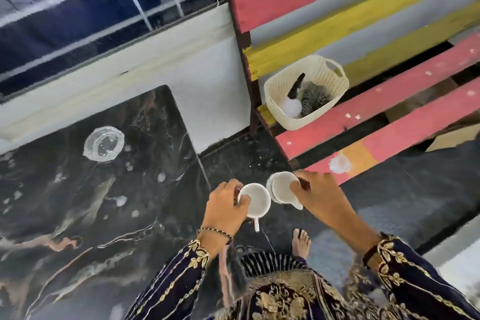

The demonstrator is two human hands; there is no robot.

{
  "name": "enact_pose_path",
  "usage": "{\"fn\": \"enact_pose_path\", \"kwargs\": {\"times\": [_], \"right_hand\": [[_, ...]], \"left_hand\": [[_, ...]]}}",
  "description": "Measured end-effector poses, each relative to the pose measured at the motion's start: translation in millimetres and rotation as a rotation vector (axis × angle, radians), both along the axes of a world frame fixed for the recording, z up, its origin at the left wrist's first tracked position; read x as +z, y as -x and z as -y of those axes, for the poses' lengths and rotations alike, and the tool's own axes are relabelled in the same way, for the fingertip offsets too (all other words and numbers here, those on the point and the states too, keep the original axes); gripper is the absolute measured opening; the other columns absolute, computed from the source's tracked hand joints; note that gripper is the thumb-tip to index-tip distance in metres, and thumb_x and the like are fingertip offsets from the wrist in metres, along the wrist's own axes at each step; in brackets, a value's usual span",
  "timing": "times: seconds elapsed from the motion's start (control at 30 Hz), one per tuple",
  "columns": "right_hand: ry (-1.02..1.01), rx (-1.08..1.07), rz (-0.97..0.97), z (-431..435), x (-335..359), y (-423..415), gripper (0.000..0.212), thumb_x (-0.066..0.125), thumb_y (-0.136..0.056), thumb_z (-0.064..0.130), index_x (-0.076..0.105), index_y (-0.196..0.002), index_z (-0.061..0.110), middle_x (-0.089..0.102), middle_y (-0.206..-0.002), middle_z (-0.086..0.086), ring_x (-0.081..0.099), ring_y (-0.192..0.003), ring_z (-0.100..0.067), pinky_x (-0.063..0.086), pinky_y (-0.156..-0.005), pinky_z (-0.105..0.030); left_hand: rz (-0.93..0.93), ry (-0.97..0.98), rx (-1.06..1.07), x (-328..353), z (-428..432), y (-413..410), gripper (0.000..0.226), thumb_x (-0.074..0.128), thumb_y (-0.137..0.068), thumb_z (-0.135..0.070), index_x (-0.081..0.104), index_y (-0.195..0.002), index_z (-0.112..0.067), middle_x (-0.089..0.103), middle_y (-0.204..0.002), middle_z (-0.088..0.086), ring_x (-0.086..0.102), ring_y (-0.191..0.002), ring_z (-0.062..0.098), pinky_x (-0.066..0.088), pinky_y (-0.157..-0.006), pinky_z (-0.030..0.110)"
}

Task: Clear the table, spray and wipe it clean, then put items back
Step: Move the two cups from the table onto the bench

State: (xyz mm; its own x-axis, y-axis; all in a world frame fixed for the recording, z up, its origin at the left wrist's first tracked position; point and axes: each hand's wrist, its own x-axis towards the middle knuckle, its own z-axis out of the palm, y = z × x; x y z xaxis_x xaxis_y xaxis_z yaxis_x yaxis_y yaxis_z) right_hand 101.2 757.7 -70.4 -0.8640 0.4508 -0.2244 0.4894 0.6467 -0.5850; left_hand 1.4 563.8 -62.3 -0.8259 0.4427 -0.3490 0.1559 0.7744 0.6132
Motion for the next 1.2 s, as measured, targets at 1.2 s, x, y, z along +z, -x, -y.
{"fn": "enact_pose_path", "kwargs": {"times": [1.2], "right_hand": [[-0.004,-0.235,0.233,-229.2,-196.0,-25.9,0.03,0.064,-0.096,0.022,0.069,-0.12,0.006,0.075,-0.113,-0.015,0.072,-0.096,-0.034,0.061,-0.084,-0.047]], "left_hand": [[0.279,0.297,-0.01,-204.7,-259.0,-20.3,0.042,0.056,-0.089,-0.032,0.051,-0.125,-0.01,0.057,-0.127,0.011,0.059,-0.111,0.035,0.049,-0.089,0.044]]}}
